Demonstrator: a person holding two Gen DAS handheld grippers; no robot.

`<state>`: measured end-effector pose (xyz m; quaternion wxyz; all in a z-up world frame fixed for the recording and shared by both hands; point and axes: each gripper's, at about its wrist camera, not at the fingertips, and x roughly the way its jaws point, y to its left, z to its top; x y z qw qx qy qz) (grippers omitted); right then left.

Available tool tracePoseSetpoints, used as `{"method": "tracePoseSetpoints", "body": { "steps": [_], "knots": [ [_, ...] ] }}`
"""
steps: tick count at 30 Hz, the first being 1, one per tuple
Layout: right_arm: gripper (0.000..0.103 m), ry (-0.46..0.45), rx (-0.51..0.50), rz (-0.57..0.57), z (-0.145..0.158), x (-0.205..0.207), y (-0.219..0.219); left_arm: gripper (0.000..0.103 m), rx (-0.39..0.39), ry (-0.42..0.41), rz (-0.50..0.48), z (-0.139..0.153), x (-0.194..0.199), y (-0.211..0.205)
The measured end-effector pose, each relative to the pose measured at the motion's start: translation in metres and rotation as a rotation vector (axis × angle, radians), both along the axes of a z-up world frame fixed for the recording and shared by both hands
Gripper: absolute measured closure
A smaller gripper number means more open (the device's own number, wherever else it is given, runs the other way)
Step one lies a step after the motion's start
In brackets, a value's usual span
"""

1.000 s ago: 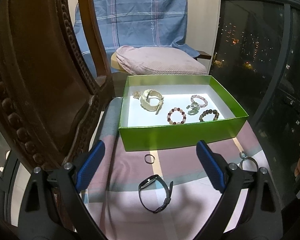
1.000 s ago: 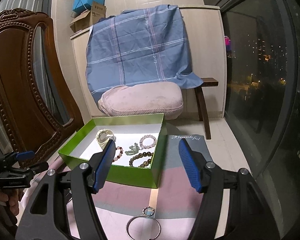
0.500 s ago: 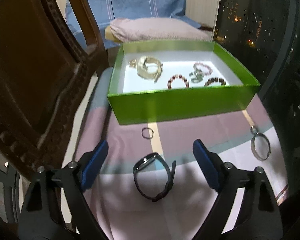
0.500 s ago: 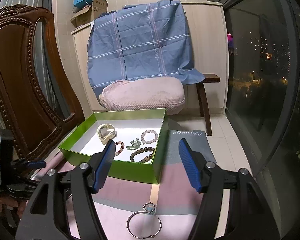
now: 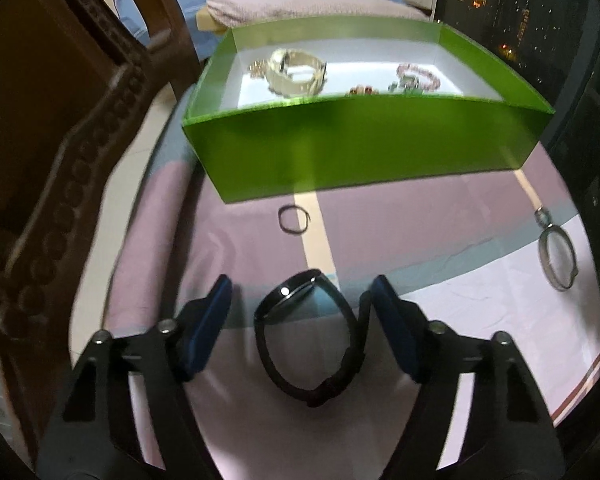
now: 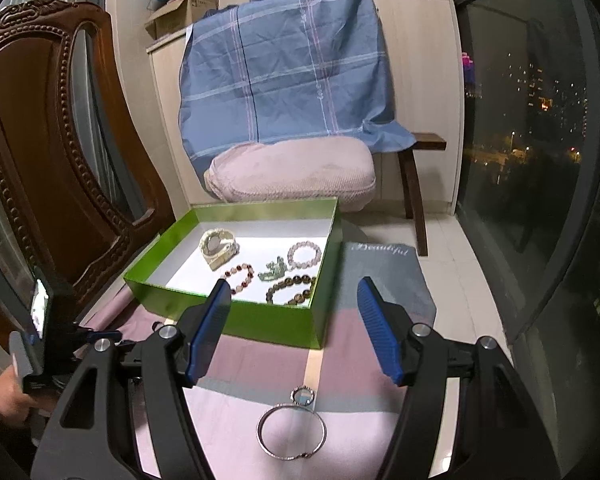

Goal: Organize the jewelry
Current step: 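Grasp the black watch with the left tool while the right tool grasps the silver bangle, then lift the black watch and silver bangle with both tools toward the green box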

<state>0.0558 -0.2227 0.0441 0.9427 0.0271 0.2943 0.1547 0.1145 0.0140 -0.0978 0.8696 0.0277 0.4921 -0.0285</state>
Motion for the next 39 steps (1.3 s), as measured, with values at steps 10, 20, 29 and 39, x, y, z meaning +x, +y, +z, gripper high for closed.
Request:
{"method": "tracePoseSetpoints", "body": {
  "steps": [10, 20, 29, 39],
  "knots": [
    [0.038, 0.167, -0.127, 0.015, -0.031, 0.004, 0.011, 0.074, -0.071, -0.081, -0.001, 0.022, -0.009, 0.003],
    [0.031, 0.304, -0.256, 0.048, -0.088, -0.010, 0.034, 0.074, -0.137, -0.231, -0.015, 0.074, -0.034, 0.005],
    [0.031, 0.376, -0.289, 0.078, -0.113, -0.004, 0.045, 0.074, -0.153, -0.242, -0.011, 0.078, -0.035, 0.012],
    [0.043, 0.394, -0.289, 0.089, -0.107, -0.006, 0.048, 0.073, -0.157, -0.242, -0.012, 0.077, -0.034, 0.011]
  ]
}}
